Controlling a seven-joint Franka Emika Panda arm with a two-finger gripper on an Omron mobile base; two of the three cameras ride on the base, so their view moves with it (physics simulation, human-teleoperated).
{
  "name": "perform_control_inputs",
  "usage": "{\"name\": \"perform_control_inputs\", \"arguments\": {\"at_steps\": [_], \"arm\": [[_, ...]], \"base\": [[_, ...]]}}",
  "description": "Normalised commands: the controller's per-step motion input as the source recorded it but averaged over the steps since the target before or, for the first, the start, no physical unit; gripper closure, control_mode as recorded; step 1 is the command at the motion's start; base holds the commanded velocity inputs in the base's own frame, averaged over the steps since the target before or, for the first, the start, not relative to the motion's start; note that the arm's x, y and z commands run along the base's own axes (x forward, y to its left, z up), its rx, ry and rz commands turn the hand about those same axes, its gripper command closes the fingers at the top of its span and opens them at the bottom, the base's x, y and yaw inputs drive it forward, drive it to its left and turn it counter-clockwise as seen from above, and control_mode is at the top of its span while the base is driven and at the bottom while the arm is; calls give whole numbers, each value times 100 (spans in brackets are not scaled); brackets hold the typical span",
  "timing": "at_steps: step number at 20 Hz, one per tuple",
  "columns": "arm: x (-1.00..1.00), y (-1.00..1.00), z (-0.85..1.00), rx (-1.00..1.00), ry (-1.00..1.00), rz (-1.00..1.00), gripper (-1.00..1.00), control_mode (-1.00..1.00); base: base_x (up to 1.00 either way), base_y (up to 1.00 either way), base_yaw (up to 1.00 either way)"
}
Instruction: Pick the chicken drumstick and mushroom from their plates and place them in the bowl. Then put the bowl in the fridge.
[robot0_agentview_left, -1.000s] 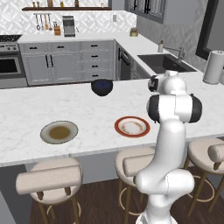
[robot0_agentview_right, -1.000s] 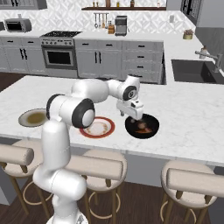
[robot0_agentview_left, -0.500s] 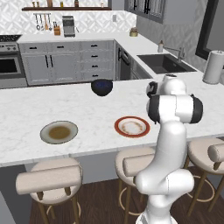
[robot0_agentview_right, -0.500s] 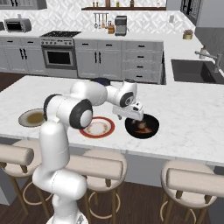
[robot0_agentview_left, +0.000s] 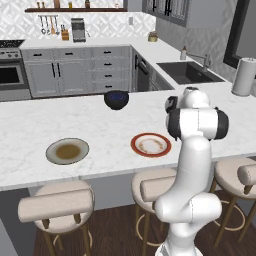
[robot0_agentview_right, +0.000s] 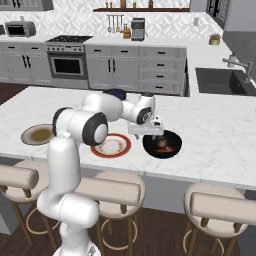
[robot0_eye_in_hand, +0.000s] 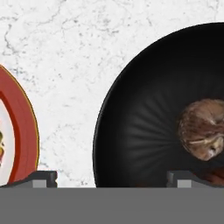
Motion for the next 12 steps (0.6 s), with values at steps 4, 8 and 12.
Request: {"name": "perform_control_inputs", "arguments": {"at_steps": [4,8,12], "arm": [[0,15,-30,-2,-5,13,-100,-100],[0,0,-23,0,-8,4,-100,-100],[0,0,-29,-1,-9,0,-100,-100]], "base": [[0,0,0],[0,0,0],[0,0,0]]}}
